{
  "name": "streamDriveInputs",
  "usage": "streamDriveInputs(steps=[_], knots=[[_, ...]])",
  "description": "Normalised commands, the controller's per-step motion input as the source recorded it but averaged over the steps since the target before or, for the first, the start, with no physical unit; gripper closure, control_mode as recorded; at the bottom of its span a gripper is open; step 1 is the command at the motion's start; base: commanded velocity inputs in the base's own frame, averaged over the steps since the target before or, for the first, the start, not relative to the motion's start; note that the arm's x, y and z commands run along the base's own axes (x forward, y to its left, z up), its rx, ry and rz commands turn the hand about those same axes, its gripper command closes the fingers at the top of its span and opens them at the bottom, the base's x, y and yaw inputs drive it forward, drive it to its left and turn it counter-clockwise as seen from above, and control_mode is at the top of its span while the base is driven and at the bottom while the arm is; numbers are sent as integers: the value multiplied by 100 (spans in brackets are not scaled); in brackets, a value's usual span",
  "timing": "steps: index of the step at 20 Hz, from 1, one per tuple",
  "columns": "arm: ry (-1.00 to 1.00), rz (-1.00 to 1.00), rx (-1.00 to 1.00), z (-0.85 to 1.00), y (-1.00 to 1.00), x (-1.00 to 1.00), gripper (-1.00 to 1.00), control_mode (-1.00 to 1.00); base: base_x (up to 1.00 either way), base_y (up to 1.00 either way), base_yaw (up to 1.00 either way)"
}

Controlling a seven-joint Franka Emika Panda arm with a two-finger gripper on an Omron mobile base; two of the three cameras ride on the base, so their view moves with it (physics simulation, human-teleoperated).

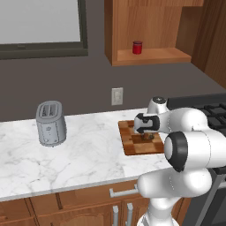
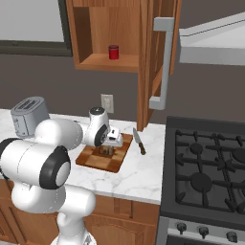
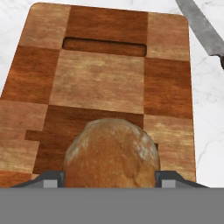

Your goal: Pick the bread, place it on the cutting board, pick the jam, place it on the counter, and close the cabinet.

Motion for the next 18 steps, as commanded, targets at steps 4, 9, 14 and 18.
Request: streamDriveInputs(steps=[4, 9, 14, 18], knots=[[0, 0, 0, 0, 0, 0, -100, -100, 0, 0, 0], [0, 0, 0, 0, 0, 0, -100, -100, 0, 0, 0], [0, 0, 0, 0, 0, 0, -100, -100, 0, 0, 0], [-5, 0, 0, 9, 0, 0, -100, -100, 0, 0, 0]])
